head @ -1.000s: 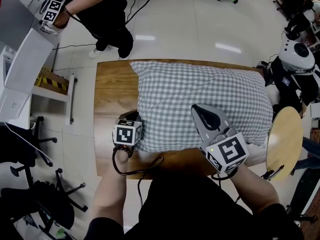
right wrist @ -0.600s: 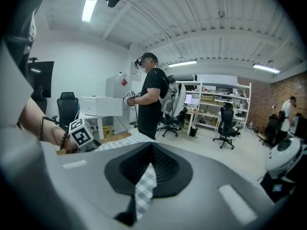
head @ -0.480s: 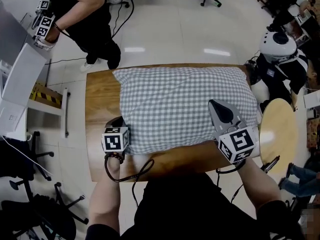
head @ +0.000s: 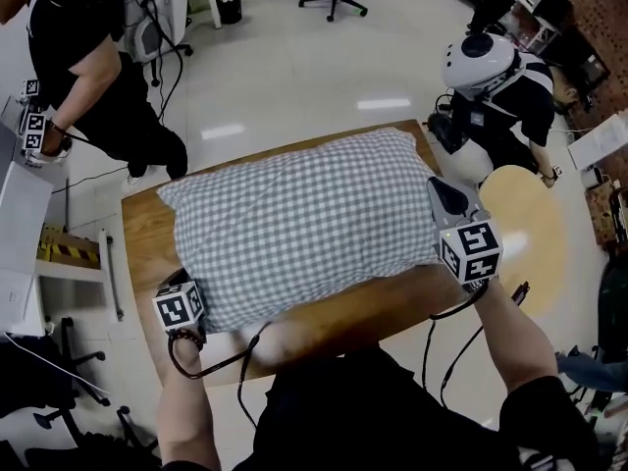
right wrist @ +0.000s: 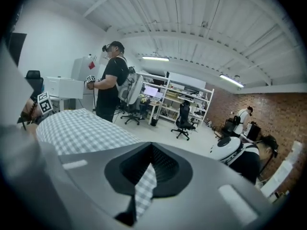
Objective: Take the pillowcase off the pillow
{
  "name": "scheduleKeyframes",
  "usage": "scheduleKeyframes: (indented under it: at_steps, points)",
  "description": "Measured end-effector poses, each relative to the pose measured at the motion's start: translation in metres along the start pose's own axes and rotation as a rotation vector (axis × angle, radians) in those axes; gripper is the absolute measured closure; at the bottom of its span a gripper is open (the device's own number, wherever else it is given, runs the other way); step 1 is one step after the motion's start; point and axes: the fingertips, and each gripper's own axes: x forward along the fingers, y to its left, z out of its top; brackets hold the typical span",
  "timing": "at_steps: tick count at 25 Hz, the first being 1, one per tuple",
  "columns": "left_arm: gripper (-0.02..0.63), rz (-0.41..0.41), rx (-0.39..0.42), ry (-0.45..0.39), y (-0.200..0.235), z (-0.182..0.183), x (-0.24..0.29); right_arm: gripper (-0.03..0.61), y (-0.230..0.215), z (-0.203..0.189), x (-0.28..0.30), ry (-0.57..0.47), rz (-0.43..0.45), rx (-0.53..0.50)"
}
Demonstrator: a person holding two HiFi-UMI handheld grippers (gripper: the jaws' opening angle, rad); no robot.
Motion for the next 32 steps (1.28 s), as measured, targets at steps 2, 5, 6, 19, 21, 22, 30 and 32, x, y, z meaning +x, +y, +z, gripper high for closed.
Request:
scheduleKeyframes:
  at_steps: [2,5,6,19,21,22,30,32]
  points:
    - [0.604,0.022,0.004,0.003,-0.005,-0.007,-0.003,0.577,-0.024,-0.021,-0.010,0.020,-0.022,0.007]
    - [0.604,0.043,-0.003,0.006,-0.013,-0.006,-0.001,0.577,-0.062,-0.055,-0.012,0.059,-0.045,0.028]
    - [0.604,0.049,-0.011,0.007,-0.015,-0.005,0.000,0.577,-0.073,-0.066,-0.012,0.072,-0.049,0.037]
    - [0.604,0.058,-0.017,-0.051,-0.019,0.003,0.018,0.445,-0.125,-0.219,0.046,0.334,0.212,0.272]
    - [0.604,0.066,-0.024,-0.047,-0.017,0.001,0.020,0.360,-0.113,-0.235,0.053,0.363,0.327,0.418]
    - [0.606,0.070,-0.028,-0.046,-0.017,-0.001,0.020,0.328,-0.106,-0.240,0.054,0.374,0.385,0.495]
    - [0.606,0.096,-0.055,-0.045,-0.009,-0.010,0.014,0.250,-0.059,-0.256,0.060,0.444,0.664,0.758]
    - [0.606,0.100,-0.056,-0.052,-0.011,-0.008,0.010,0.345,-0.052,-0.258,0.062,0.459,0.695,0.783]
